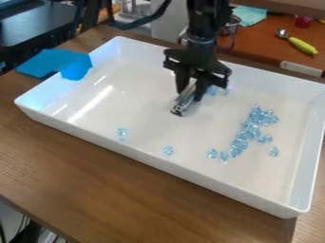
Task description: Sweep into pile
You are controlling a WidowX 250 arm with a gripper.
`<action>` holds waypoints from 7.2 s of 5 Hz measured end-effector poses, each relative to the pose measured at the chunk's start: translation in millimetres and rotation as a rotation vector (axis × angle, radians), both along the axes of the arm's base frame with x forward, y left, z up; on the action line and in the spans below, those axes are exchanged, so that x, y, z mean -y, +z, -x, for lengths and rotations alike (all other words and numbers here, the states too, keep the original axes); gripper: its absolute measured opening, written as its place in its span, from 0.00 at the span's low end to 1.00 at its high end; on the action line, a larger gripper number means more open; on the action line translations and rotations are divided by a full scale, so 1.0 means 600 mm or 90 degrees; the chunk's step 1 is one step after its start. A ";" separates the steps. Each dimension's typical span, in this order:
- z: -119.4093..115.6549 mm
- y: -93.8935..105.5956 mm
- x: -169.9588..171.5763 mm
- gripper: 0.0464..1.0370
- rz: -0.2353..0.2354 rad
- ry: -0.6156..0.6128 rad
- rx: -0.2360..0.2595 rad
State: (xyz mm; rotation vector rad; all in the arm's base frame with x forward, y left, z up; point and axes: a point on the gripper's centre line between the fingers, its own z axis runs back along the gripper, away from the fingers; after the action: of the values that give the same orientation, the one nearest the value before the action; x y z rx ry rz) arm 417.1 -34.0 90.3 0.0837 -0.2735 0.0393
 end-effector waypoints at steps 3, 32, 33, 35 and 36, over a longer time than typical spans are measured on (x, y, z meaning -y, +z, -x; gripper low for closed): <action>-0.003 0.000 0.049 0.32 0.026 -0.080 0.023; 0.093 0.103 0.023 0.32 0.140 0.134 -0.030; 0.112 0.093 -0.004 0.32 0.091 0.081 -0.041; 0.151 0.029 0.003 0.32 0.020 0.008 -0.070; 0.166 0.012 0.021 0.32 0.006 -0.011 -0.079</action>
State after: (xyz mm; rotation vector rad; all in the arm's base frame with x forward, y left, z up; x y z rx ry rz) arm 317.6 -46.7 97.3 0.0734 -0.1497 0.0178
